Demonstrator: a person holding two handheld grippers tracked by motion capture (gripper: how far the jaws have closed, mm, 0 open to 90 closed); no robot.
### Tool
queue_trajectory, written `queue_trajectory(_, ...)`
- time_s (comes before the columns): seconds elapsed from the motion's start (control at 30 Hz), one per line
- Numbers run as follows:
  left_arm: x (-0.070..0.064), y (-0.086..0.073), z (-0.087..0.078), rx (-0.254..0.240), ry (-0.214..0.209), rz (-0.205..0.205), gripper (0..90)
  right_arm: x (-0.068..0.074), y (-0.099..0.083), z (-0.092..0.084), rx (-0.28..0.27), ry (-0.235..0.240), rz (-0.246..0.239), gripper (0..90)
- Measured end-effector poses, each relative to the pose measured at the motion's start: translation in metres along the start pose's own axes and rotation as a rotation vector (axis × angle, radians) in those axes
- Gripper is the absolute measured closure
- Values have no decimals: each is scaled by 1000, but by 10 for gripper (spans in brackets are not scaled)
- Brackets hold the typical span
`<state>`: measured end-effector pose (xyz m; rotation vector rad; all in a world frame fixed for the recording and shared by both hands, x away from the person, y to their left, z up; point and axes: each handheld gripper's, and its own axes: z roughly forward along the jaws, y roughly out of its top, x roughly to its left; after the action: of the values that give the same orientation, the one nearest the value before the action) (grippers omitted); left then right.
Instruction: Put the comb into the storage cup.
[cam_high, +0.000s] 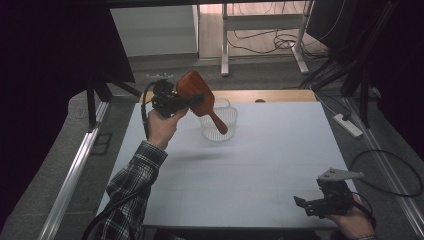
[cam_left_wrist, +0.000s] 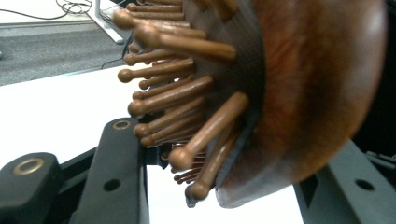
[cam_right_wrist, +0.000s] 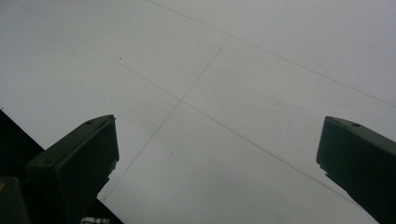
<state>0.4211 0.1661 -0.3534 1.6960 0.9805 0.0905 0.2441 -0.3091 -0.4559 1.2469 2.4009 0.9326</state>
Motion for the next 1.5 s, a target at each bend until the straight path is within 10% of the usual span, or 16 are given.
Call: queue_trajectory(1.5,22,11,48,17,144,-11,532,-2,-4,-5,-22,15,25,0)
